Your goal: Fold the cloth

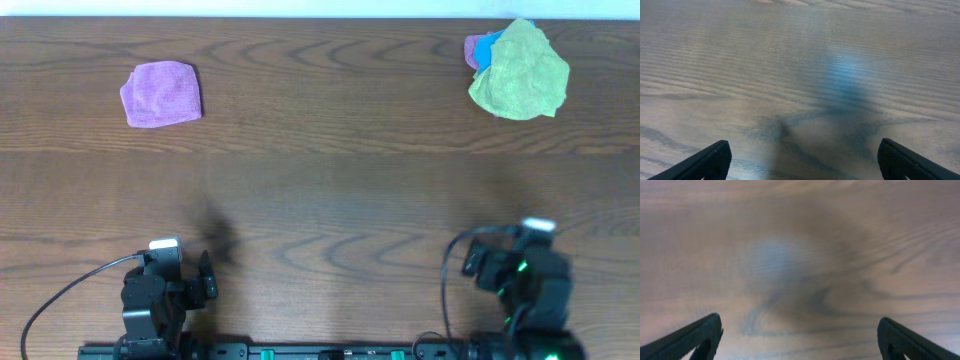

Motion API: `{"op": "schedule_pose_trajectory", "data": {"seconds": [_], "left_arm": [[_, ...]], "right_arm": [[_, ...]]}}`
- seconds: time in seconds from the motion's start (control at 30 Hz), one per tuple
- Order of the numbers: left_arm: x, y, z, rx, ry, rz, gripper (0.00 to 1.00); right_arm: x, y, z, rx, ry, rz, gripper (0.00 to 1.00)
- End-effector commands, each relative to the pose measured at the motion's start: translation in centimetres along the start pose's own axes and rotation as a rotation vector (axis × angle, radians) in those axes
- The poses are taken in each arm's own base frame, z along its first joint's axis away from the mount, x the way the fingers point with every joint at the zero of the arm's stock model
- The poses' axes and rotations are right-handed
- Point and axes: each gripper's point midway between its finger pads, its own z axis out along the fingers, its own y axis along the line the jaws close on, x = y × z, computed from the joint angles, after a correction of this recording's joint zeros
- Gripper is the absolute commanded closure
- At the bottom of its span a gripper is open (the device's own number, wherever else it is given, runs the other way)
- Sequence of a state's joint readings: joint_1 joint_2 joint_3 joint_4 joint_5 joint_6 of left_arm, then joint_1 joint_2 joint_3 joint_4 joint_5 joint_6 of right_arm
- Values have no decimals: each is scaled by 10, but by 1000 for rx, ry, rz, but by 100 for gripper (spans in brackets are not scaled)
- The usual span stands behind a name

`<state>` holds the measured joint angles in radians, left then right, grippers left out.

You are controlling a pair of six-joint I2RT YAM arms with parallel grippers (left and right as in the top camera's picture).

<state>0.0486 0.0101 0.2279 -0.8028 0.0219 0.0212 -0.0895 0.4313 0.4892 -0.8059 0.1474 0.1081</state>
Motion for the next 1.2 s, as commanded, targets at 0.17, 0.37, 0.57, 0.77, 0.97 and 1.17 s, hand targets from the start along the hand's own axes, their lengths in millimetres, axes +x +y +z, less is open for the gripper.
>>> {"op": "schedule_pose_trajectory", "data": {"seconds": [0.17,0.37,0.57,0.77,0.97,1.17], "left_arm": [[22,2,8,-11,68,-4,5],[22,2,8,-11,68,-3,5],[22,2,8,-11,68,-3,5],[22,2,8,-11,68,-3,5],[22,2,8,-11,68,-3,5],[22,2,8,-11,68,-3,5]], "right_arm": [[-127,-20,-23,97,17,128,1],[-195,-30,-4,130,43,149,1],[-219,-44,59,140,170,152,1],[-228,-39,143,78,239,119,1],[-230,-18,192,-50,213,69,1],[-259,-11,224,-86,73,116,4]]}}
